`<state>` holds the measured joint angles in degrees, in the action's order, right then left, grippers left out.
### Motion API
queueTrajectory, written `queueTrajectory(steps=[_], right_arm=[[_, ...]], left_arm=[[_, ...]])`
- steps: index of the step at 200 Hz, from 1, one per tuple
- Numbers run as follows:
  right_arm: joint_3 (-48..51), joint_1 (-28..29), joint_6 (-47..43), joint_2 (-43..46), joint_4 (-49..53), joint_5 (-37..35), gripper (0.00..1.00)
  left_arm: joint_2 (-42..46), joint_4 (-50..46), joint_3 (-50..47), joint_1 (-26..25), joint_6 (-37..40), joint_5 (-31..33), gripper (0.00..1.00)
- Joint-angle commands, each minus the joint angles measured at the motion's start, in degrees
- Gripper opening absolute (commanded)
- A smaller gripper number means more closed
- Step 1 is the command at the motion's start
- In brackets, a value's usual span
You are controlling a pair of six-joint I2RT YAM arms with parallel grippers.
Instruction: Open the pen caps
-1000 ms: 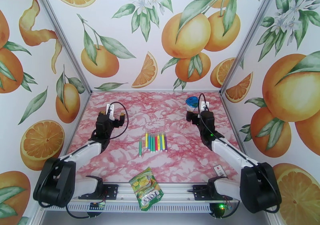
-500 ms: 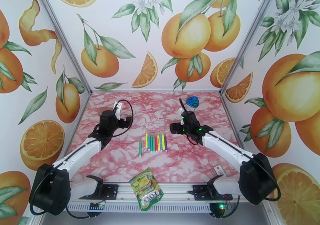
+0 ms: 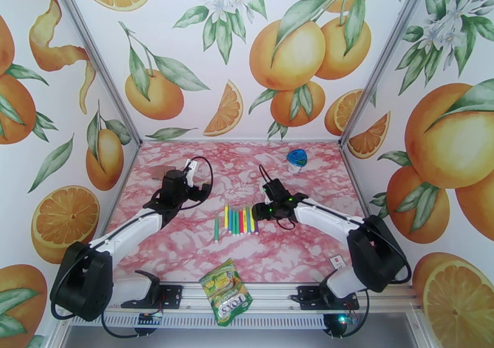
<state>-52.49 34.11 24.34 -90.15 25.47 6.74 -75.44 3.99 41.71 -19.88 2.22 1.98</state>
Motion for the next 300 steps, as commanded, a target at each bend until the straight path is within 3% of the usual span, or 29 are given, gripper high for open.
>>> queueTrajectory(steps=[1, 81, 198, 300], right_arm=[[-1.54, 1.31, 2.11, -1.63, -0.08, 1.34, 0.6], [-2.98, 3.42, 2.82, -5.64, 2.11, -1.41, 0.5], [-3.32, 3.7, 3.3, -8.33, 2.55, -3.52, 0.44], [-9.35, 5.63, 3.17, -13.94, 11.03, -12.85, 0.33]], left_arm=[[0.28, -0.47, 2.33, -0.51, 0.0, 0.1, 1.0], [1.93, -1.22, 2.1, -0.6, 0.57, 1.89, 1.0], [2.64, -1.38, 1.81, -0.59, 0.6, 2.42, 1.0], [3.34, -1.87, 1.94, -0.56, 0.69, 4.14, 1.0]])
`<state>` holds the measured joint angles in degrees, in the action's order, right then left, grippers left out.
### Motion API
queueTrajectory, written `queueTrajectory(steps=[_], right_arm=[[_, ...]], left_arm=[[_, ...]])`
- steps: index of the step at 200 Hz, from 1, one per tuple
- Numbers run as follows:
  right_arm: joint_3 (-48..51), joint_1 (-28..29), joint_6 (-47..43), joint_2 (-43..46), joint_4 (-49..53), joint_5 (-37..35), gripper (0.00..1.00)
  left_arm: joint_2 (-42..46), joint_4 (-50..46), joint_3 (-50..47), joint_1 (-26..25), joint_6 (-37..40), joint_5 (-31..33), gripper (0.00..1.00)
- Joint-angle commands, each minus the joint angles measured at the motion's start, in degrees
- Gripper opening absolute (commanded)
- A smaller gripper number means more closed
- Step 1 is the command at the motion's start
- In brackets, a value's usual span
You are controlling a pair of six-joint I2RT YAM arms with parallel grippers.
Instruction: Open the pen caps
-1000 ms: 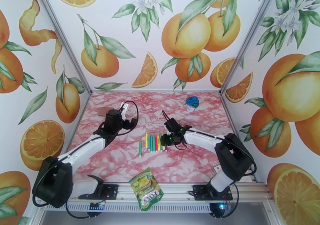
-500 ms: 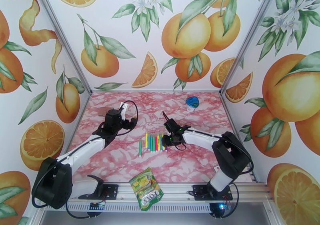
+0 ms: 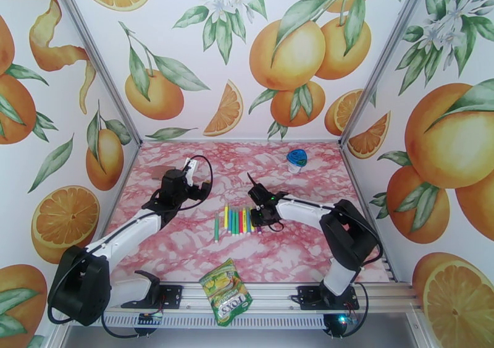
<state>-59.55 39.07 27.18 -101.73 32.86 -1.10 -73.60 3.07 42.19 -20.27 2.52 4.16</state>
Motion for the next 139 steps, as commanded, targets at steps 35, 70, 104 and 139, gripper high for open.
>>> queueTrajectory(steps=[35, 70, 104, 139], right_arm=[[-3.72, 0.83, 0.95, -4.32, 5.72, -7.06, 0.31], [-4.27, 0.84, 1.37, -5.36, 6.21, -7.64, 0.27], [-4.52, 0.87, 1.57, -5.08, 6.02, -8.78, 0.22], [-4.96, 0.85, 0.61, -3.99, 6.08, -10.14, 0.19]], left_arm=[[2.36, -0.8, 1.08, -0.21, -0.1, 2.86, 1.0], [2.76, -1.55, 1.26, -0.21, 0.64, 3.73, 1.0], [1.82, -1.89, 2.12, -0.21, -0.73, 3.85, 1.0], [-0.43, -1.62, 4.09, -0.2, -2.91, 2.85, 1.0]])
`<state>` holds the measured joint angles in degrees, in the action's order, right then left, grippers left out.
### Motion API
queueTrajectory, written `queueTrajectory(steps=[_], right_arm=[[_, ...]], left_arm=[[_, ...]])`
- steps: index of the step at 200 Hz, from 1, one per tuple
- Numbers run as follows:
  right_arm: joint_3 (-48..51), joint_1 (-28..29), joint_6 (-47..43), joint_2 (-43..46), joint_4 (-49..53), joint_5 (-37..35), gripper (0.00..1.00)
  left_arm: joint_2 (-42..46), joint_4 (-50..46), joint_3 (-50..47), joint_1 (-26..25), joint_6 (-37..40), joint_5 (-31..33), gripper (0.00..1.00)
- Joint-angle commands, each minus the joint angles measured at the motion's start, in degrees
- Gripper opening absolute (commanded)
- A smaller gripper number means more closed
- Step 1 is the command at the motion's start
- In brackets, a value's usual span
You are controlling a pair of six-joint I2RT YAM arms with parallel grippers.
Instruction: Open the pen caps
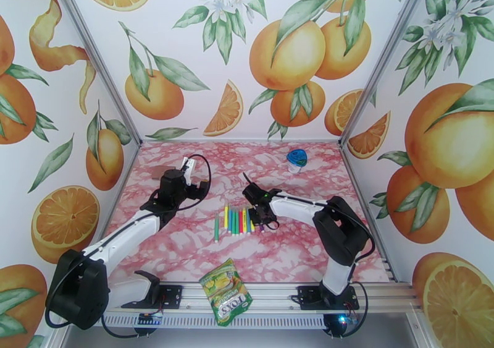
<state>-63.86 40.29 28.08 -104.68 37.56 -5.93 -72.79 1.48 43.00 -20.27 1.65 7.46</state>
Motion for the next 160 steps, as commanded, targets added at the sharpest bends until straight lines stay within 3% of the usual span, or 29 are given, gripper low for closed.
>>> queueTrajectory(steps=[1, 81, 120, 160], right_arm=[[-0.66, -0.37, -0.29, -1.04, 1.38, -5.31, 0.19], [5.06, -0.38, -5.21, 11.04, -9.09, -4.12, 0.14], [8.9, -0.47, -7.57, 17.35, -17.2, 0.85, 0.14], [12.91, -0.42, -9.07, 23.44, -27.77, 7.86, 0.15]], left_arm=[[-1.31, -0.05, 3.34, -0.2, -2.1, -0.49, 1.0], [-5.22, -0.88, 8.88, -0.21, -6.93, -7.53, 1.0], [-6.48, -1.54, 11.83, -0.21, -10.39, -14.12, 1.0], [-7.49, -2.62, 14.67, -0.21, -12.75, -24.87, 1.0]])
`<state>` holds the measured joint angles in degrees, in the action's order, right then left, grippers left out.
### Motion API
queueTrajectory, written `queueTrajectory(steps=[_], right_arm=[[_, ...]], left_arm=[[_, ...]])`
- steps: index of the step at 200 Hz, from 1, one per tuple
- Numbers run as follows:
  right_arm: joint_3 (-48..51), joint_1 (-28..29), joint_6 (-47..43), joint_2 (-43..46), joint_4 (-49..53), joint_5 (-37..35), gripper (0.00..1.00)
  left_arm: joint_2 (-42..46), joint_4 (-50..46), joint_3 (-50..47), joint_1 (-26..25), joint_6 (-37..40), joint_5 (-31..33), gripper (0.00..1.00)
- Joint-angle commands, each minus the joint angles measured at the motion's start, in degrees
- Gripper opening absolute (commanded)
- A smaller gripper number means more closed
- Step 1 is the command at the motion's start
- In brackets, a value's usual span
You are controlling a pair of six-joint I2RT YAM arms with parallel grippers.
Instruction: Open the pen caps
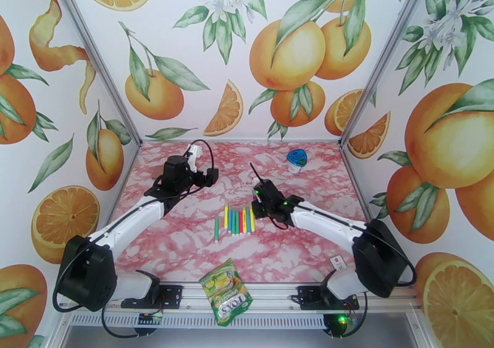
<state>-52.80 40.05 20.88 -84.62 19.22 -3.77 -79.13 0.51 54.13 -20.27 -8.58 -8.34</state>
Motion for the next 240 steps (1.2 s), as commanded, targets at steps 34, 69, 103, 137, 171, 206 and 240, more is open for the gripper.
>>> queueTrajectory(steps=[34, 69, 103, 137, 171, 206, 240], right_arm=[[3.11, -0.1, -2.84, 5.51, -14.95, 9.45, 0.16], [3.64, -0.14, -3.56, 6.92, -18.86, 11.37, 0.16], [2.38, -0.12, -4.33, 6.57, -19.99, 12.69, 0.16], [1.06, 0.03, -4.88, 6.05, -20.89, 14.69, 0.16], [-0.33, 0.48, -5.5, 5.47, -21.11, 15.61, 0.16], [-1.47, 1.0, -5.85, 4.68, -21.41, 16.24, 0.15], [-2.46, 1.4, -5.86, 3.36, -21.9, 16.86, 0.16]], left_arm=[[-2.43, -0.9, 5.37, -0.17, -6.76, -17.98, 1.0], [-2.77, 2.79, 5.53, -0.21, -12.68, -25.62, 0.98], [-3.85, 4.1, 6.71, -0.21, -17.0, -29.97, 0.94], [-6.12, 5.3, 7.66, -0.29, -20.25, -33.44, 0.89], [-8.62, 7.04, 8.56, -0.59, -22.84, -36.31, 0.82], [-10.48, 7.13, 10.22, -1.82, -23.24, -38.54, 0.75], [-11.83, 7.18, 11.76, -2.82, -23.48, -40.79, 0.61]])
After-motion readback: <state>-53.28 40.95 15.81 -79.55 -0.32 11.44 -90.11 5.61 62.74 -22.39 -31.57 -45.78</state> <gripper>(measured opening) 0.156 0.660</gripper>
